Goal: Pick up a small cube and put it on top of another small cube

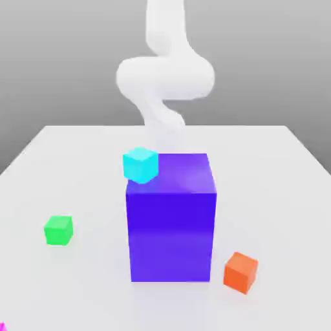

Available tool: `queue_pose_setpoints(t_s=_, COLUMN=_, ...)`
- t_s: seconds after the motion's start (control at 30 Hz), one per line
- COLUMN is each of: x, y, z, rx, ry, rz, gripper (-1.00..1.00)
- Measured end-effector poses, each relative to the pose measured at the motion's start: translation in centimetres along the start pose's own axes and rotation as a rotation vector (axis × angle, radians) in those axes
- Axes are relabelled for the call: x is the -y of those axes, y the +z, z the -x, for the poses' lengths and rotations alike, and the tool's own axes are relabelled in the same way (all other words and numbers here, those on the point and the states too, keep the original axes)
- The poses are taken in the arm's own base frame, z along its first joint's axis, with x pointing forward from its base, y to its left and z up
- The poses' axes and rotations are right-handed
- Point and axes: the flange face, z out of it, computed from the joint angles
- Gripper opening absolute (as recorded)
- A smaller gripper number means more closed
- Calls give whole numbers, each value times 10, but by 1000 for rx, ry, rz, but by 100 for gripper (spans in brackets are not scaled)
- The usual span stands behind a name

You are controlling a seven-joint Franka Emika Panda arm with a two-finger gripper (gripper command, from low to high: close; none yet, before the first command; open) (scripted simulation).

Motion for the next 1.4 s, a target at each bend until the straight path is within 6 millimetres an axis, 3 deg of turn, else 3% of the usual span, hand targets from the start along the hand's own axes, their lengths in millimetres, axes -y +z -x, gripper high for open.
queue_pose_setpoints(t_s=0.17, x=-11, y=78, z=-30, rx=29, ry=159, rz=121, gripper=0)
queue_pose_setpoints(t_s=0.33, x=-37, y=155, z=-55, rx=51, ry=317, rz=236, gripper=0)
queue_pose_setpoints(t_s=0.5, x=-77, y=232, z=-75, rx=70, ry=478, rz=351, gripper=0)
queue_pose_setpoints(t_s=0.67, x=-137, y=305, z=-91, rx=78, ry=654, rz=467, gripper=0)
queue_pose_setpoints(t_s=0.97, x=-255, y=426, z=-82, rx=102, ry=945, rz=665, gripper=0)
queue_pose_setpoints(t_s=1.1, x=-318, y=471, z=-66, rx=107, ry=1081, rz=756, gripper=0)
queue_pose_setpoints(t_s=1.23, x=-359, y=519, z=-40, rx=107, ry=1116, rz=779, gripper=0)
queue_pose_setpoints(t_s=1.27, x=-365, y=527, z=-34, rx=107, ry=1117, rz=780, gripper=-100)
queue_pose_setpoints(t_s=1.4, x=-365, y=527, z=-35, rx=107, ry=1117, rz=778, gripper=-100)
